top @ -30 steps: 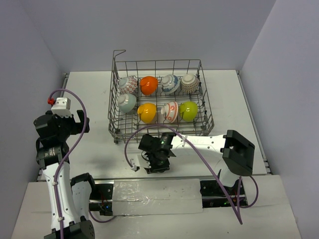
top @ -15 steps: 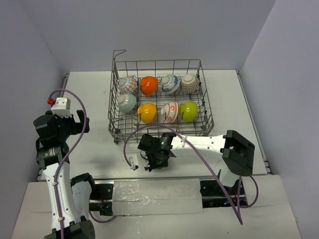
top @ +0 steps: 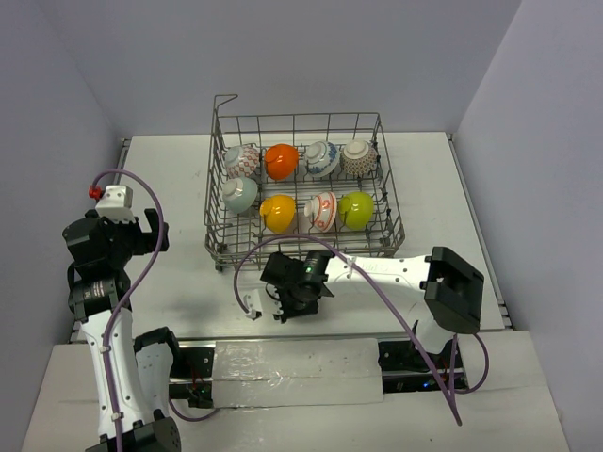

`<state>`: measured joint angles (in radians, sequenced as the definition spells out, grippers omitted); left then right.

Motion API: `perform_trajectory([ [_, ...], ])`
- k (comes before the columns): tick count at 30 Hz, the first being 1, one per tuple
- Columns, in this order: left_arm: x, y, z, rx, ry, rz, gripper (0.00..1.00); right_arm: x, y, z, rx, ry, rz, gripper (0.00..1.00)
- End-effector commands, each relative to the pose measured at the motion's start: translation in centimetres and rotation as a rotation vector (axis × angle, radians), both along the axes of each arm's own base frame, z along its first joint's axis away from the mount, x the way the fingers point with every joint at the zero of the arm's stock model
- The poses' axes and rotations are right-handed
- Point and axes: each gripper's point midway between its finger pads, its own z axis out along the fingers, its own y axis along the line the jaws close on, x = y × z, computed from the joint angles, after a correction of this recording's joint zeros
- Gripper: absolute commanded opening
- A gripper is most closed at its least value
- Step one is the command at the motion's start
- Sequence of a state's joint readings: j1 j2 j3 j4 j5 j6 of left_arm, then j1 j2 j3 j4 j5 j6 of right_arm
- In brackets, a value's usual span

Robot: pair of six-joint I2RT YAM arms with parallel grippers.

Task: Load the bowls into the dish rack
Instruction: Pick up the bowl from the corner of the board.

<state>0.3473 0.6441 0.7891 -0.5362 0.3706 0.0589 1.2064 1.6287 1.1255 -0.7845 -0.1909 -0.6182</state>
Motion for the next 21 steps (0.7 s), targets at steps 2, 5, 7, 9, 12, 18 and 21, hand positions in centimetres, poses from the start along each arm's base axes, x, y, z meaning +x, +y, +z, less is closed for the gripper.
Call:
perform_trajectory([
  [2, 0.2, -0.2, 0.9, -0.002, -0.040, -0.016, 0.99, -0.3, 0.2, 2.8, 0.037, 0.006, -0.005, 0.00],
  [5, 0.3, -0.2, 1.1, -0.003, -0.043, -0.013, 0.99, -1.1, 0.2, 4.0, 0.052, 0.045, 0.013, 0.00],
  [7, 0.3, -0.1, 1.0, -0.003, -0.037, -0.012, 0.99, -2.2, 0.6, 5.4, 0.082, 0.103, 0.034, 0.00],
  [9, 0.4, -0.1, 1.0, -0.005, -0.037, -0.013, 0.99, -2.8, 1.2, 6.5, 0.116, 0.133, 0.048, 0.00],
  [12, 0.4, -0.2, 1.2, -0.005, -0.042, -0.014, 0.99, -3.9, 1.5, 7.3, 0.128, 0.196, 0.070, 0.00],
  [18, 0.3, -0.3, 1.2, -0.003, -0.045, -0.018, 0.99, -4.0, 1.9, 7.8, 0.131, 0.207, 0.080, 0.00],
  [21, 0.3, -0.3, 1.2, -0.002, -0.048, -0.018, 0.99, -4.3, 2.2, 8.9, 0.150, 0.232, 0.093, 0.00],
])
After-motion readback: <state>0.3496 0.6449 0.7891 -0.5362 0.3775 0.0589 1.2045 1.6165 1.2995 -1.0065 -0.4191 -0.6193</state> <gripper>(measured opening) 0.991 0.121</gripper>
